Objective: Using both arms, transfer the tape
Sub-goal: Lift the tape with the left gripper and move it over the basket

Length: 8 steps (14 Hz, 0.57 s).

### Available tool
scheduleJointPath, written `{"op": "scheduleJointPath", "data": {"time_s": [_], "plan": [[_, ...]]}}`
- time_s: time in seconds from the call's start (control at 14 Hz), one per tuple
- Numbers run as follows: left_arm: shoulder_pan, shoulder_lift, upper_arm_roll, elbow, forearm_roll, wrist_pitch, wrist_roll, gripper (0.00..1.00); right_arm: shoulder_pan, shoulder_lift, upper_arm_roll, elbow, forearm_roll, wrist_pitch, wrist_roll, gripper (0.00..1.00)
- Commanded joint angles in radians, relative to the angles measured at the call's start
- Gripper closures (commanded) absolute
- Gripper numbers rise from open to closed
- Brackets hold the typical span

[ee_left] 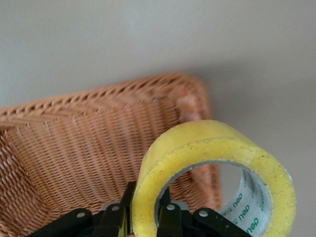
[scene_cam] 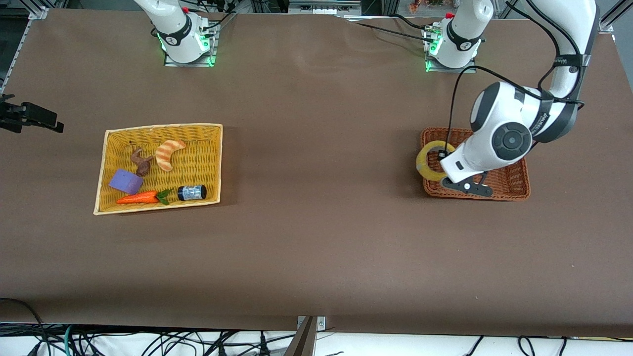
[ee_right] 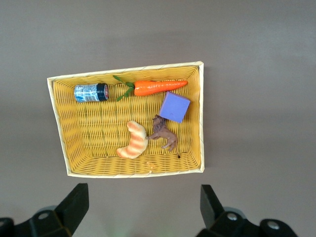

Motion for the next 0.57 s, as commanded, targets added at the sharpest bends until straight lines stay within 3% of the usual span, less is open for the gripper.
{"op": "scheduleJointPath", "data": {"time_s": [0.0, 0.14, 0.29, 0.36, 0.43, 0.5], "plan": [[0.0, -0.045, 0.07, -0.137, -0.032, 0.107, 0.127, 1.0, 0.005, 0.006, -0.004, 0.019, 0.001, -0.009, 0.005, 0.0], [0.002, -0.036, 0.097, -0.219, -0.032, 0.214, 0.158, 1.0, 0.005, 0.006, -0.004, 0.019, 0.001, -0.009, 0.005, 0.0], [0.003, 0.0, 0.101, -0.237, -0.032, 0.268, 0.159, 1.0, 0.005, 0.004, -0.004, 0.019, 0.001, -0.01, 0.005, 0.0], [0.002, 0.001, 0.102, -0.237, -0.032, 0.267, 0.156, 0.65, 0.005, 0.005, -0.004, 0.019, 0.001, -0.01, 0.007, 0.0], [0.002, -0.008, 0.104, -0.237, -0.032, 0.263, 0.143, 0.11, 0.005, 0.006, -0.004, 0.019, 0.001, -0.009, 0.005, 0.0], [0.0, -0.029, 0.111, -0.237, -0.032, 0.259, 0.139, 0.0, 0.005, 0.006, -0.004, 0.019, 0.001, -0.01, 0.007, 0.0]]}}
